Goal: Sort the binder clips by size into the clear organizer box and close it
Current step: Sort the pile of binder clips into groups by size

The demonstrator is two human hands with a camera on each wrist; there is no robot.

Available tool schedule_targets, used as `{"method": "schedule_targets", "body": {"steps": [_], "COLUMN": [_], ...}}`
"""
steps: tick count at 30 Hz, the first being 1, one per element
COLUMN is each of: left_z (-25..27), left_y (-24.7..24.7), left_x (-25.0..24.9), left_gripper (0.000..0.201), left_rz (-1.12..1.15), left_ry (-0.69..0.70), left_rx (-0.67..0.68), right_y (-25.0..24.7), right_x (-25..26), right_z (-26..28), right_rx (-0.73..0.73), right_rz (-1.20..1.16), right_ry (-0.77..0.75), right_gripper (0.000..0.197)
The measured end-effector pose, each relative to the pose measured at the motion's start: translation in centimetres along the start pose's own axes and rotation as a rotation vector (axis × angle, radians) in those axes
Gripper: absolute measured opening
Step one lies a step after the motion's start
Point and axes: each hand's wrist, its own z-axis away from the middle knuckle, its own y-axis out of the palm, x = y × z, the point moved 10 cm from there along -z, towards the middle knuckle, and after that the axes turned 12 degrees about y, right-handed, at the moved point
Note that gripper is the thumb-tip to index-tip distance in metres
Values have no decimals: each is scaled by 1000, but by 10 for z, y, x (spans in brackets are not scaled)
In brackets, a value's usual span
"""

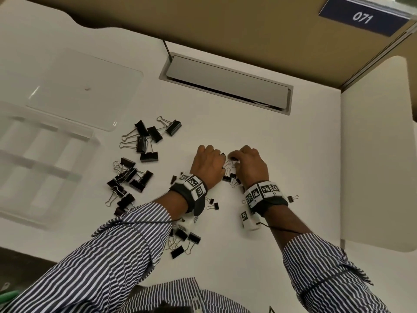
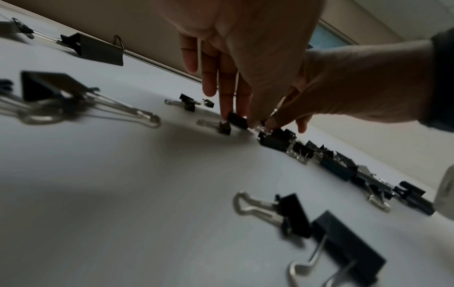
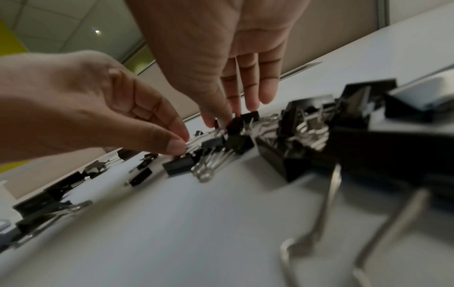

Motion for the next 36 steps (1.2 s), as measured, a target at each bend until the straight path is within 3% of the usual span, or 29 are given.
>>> {"method": "schedule_targets", "body": {"steps": [5, 9, 13, 16, 23, 25, 28, 31, 36], "left_z": [19, 59, 93, 102, 109, 114, 119, 121, 124], "left_y": [-23, -47, -42, -29, -32, -35, -37, -39, -47], "left_x": [17, 63, 97, 104, 102, 107, 108, 107, 105], "left_gripper": [18, 21, 24, 23, 27, 25, 20, 19, 18], "left_rz": [81, 107, 31, -13, 45, 100, 181, 209, 317], "left_ry": [-32, -159, -202, -203, -212, -212, -176, -142, -101], "left_rx": [-150, -287, -185, -95, -144, -196, -215, -191, -247], "right_y": [3, 1, -3, -2, -12, -19, -6, 25, 54], "right_x": [-15, -26, -24, -20, -19, -7, 29, 72, 110], "right_z": [-10, -10, -5, -3, -3, 3, 18, 36, 51], "right_rx": [68, 119, 107, 88, 59, 36, 113, 201, 184], "right_rz": [-18, 4, 40, 78, 53, -58, -179, -88, 2], "right_ry": [90, 95, 72, 54, 59, 47, 14, -79, -144], "right_gripper": [16, 29, 42, 40, 26, 21, 20, 26, 31]}}
